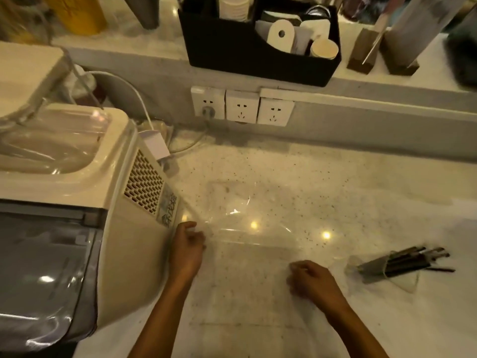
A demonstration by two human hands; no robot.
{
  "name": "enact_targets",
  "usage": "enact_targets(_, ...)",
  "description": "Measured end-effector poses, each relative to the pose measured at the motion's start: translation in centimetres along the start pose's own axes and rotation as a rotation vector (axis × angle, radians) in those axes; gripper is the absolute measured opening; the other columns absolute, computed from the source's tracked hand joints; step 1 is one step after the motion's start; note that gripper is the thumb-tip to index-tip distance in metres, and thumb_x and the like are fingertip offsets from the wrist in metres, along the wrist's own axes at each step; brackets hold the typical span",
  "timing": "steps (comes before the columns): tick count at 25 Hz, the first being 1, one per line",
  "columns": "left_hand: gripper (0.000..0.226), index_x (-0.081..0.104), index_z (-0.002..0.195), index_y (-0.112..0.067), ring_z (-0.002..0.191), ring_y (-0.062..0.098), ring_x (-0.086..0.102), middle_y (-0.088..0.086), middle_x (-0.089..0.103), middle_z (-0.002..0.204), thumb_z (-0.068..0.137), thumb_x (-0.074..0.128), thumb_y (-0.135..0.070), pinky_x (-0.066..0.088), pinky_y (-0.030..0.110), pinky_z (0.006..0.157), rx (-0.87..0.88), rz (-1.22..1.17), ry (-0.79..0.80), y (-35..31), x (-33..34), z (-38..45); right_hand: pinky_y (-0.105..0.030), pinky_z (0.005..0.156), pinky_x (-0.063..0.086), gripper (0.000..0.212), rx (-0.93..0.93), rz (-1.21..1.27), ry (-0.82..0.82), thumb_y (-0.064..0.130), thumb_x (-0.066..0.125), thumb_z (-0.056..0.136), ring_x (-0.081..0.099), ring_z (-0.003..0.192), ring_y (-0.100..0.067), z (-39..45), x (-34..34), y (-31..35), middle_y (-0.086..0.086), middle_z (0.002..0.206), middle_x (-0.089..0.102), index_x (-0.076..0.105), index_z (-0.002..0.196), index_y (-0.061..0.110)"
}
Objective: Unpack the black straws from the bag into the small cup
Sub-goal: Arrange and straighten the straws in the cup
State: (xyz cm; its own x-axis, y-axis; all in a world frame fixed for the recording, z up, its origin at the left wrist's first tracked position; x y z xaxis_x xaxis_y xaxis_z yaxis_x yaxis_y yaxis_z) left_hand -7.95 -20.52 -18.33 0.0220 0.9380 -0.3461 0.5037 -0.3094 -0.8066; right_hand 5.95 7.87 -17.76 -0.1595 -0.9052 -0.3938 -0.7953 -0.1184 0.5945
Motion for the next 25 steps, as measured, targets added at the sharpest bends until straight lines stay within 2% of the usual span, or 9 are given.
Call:
enact_targets(3, 0.020, 0.057, 0.121, -0.024, 0.096, 0.025, 0.067, 0.003, 0.067, 0.105, 0.102, 0.054, -0.024, 0.049, 0.027, 0.066, 0.078, 0.195, -0.025, -0.7, -0.1, 0.6, -0.020, 0.069, 0.053, 0.030, -0.200, -0.422, -0.139, 0.038, 0.062, 0.097, 0.066, 0.077, -0.004, -0.5, 0.2, 0.9, 0.005, 0.097, 0.074, 0.067, 0.123, 0.023)
enact_targets(5, 0.029, 0.057, 0.129, -0.017, 0.113, 0.028, 0.061, 0.008, 0.061, 0.123, 0.100, 0.058, -0.022, 0.052, 0.031, 0.083, 0.142, 0.370, -0.042, -0.8, -0.4, 0.0, -0.027, 0.083, 0.052, 0.047, -0.304, -0.578, -0.206, 0.044, 0.061, 0.095, 0.065, 0.100, -0.013, -1.0, 0.7, 1.3, 0.000, 0.118, 0.070, 0.059, 0.137, 0.022)
enact_targets(7, 0.039, 0.055, 0.137, -0.013, 0.130, 0.032, 0.050, 0.013, 0.049, 0.144, 0.099, 0.060, -0.018, 0.048, 0.043, 0.104, 0.297, 0.556, -0.060, -0.7, -0.4, -1.7, -0.035, 0.092, 0.051, 0.055, -0.376, -0.660, -0.246, 0.047, 0.060, 0.094, 0.057, 0.121, -0.022, -1.7, 1.2, 1.7, -0.004, 0.138, 0.060, 0.054, 0.142, 0.021)
enact_targets(10, 0.048, 0.048, 0.148, -0.016, 0.152, 0.032, 0.026, 0.011, 0.031, 0.165, 0.101, 0.054, -0.021, 0.032, 0.047, 0.119, 0.497, 0.780, 0.032, 0.3, 1.2, -5.2, -0.037, 0.106, 0.044, 0.060, -0.475, -0.786, -0.164, 0.049, 0.054, 0.095, 0.042, 0.140, -0.026, -2.5, 2.9, 2.4, -0.007, 0.157, 0.042, 0.049, 0.147, 0.020)
enact_targets(12, 0.054, 0.035, 0.156, -0.020, 0.157, 0.027, 0.010, 0.006, 0.013, 0.170, 0.103, 0.045, -0.028, 0.022, 0.044, 0.124, 0.500, 0.880, 0.152, 1.9, 2.3, -7.0, -0.035, 0.110, 0.040, 0.060, -0.510, -0.886, -0.083, 0.052, 0.047, 0.097, 0.036, 0.143, -0.025, -3.0, 4.3, 2.2, -0.008, 0.163, 0.034, 0.049, 0.147, 0.020)
enact_targets(14, 0.055, 0.030, 0.158, -0.023, 0.157, 0.022, 0.006, 0.002, 0.006, 0.171, 0.104, 0.039, -0.032, 0.019, 0.040, 0.125, 0.462, 0.915, 0.211, 3.4, 2.6, -7.9, -0.034, 0.110, 0.040, 0.059, -0.512, -0.941, -0.021, 0.055, 0.042, 0.097, 0.033, 0.144, -0.026, -3.5, 5.4, 2.0, -0.010, 0.165, 0.028, 0.050, 0.144, 0.021)
enact_targets(18, 0.050, 0.040, 0.154, -0.022, 0.155, 0.020, 0.019, 0.002, 0.020, 0.169, 0.105, 0.042, -0.034, 0.021, 0.039, 0.124, 0.423, 0.887, 0.215, 4.2, 1.7, -8.5, -0.036, 0.110, 0.042, 0.059, -0.510, -0.958, 0.033, 0.055, 0.040, 0.097, 0.028, 0.146, -0.029, -3.7, 6.0, 1.5, -0.012, 0.167, 0.021, 0.048, 0.145, 0.022)
enact_targets(21, 0.044, 0.052, 0.145, -0.021, 0.152, 0.023, 0.027, 0.007, 0.031, 0.166, 0.104, 0.046, -0.034, 0.026, 0.042, 0.122, 0.419, 0.890, 0.188, 3.6, 1.3, -9.0, -0.033, 0.109, 0.040, 0.052, -0.572, -0.878, 0.016, 0.051, 0.044, 0.099, 0.033, 0.142, -0.026, -3.9, 5.1, 1.9, -0.009, 0.162, 0.031, 0.052, 0.142, 0.022)
enact_targets(25, 0.036, 0.064, 0.132, -0.018, 0.140, 0.030, 0.046, 0.013, 0.049, 0.154, 0.098, 0.060, -0.030, 0.036, 0.045, 0.113, 0.457, 0.837, 0.143, 2.2, 2.4, -10.3, -0.037, 0.114, 0.035, 0.051, -0.654, -0.642, -0.060, 0.044, 0.054, 0.097, 0.034, 0.143, -0.024, -5.2, 2.8, 2.4, -0.005, 0.155, 0.044, 0.054, 0.143, 0.024)
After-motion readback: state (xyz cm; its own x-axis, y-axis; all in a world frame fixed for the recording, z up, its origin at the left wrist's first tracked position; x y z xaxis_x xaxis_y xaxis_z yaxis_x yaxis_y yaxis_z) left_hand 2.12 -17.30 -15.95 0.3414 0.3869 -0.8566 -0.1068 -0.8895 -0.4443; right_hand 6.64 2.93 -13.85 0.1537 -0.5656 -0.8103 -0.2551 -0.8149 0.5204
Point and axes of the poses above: each hand's wrist, its own z-axis towards the middle knuckle, its own x-axis out of the palm, y = z × x, the point moved 3 cm from there along z, towards the middle knuckle
